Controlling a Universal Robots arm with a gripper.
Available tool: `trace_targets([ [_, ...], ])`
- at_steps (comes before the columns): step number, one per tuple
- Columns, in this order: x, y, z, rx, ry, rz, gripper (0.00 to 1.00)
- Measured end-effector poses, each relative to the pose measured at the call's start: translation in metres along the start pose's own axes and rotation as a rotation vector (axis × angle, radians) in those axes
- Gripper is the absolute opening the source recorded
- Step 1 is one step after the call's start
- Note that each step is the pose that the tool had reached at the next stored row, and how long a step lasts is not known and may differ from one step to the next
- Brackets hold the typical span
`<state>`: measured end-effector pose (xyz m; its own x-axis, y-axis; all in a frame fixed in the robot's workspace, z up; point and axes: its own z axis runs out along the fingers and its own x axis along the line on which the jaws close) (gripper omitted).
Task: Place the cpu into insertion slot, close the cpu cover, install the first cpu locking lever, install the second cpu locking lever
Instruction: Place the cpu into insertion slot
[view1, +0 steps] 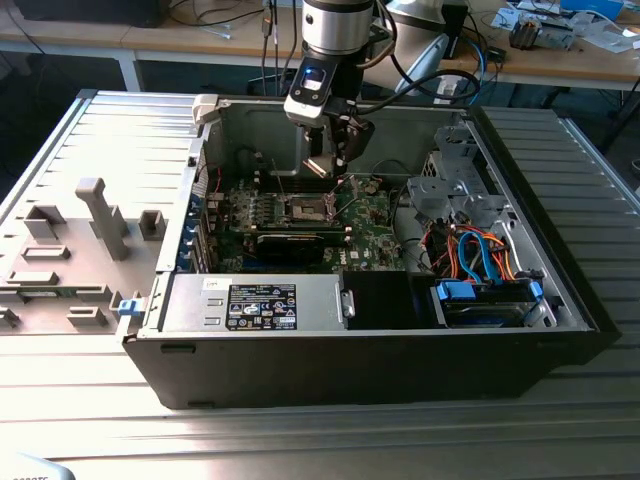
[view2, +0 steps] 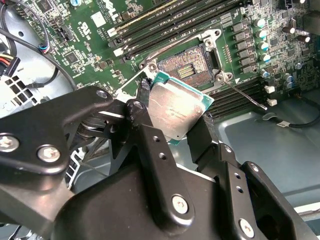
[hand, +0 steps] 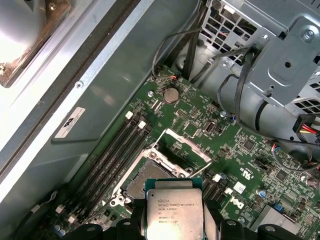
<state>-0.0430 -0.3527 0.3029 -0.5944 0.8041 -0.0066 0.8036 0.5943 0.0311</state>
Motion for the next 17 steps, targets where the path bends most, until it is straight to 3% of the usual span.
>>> trace_targets([
  [13,0.0,0.0,0.0001,0.0007,-0.0012,0.018,0.55],
  [17,0.0,0.0,0.0002,0.001,-0.0025,0.053,0.55],
])
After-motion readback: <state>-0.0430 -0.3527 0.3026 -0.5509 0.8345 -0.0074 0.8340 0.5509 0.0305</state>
